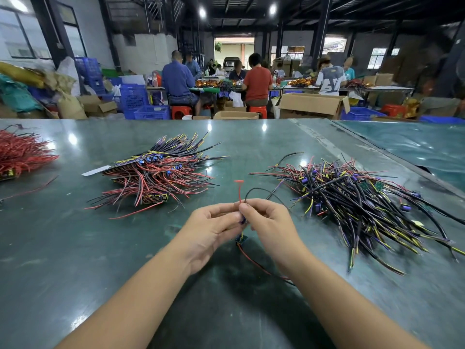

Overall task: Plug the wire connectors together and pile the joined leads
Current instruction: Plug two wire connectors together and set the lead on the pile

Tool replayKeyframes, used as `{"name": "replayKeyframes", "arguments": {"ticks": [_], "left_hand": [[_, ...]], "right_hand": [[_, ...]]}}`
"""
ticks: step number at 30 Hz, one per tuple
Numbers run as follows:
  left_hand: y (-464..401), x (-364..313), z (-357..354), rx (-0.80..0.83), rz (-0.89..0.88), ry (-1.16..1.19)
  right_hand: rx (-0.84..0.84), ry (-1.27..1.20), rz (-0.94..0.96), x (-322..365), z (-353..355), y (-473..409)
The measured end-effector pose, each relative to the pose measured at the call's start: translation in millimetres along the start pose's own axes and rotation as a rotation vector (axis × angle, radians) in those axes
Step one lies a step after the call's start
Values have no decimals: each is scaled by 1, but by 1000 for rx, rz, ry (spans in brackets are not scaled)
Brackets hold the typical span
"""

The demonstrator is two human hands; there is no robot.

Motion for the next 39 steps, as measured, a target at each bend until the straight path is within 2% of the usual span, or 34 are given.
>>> {"name": "replayKeyframes", "arguments": {"ticks": [8,11,17,22,29,39], "left_hand": [[2,-4,-2,-27,48,-11],[3,-5,-4,-32,27,-24],[9,-1,-9,104,115,-144],[10,-4,-8,167,149,-191],[12,-7,-3,243,190,-254],[10,-9,1,290,195,-309]], "right_hand": [[-90,-93,58,-1,1,-2],[-31,-276,17,-2,-5,-3],[-206,-619,26,4,26,-15],[-197,-813,-5,6,49,-21],[15,-702,-132,8,67,-26],[-152,-686,-82,4,74,-29]]}}
Point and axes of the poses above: each hand's wrist, its own y-axis away from the middle knuckle, its own z-axis out of the back of the hand, x = y × z, the point moved 4 cm from there along -y, towards the middle knuckle, and after that the axes turned 11 degrees about -z, right-handed, at the moved point
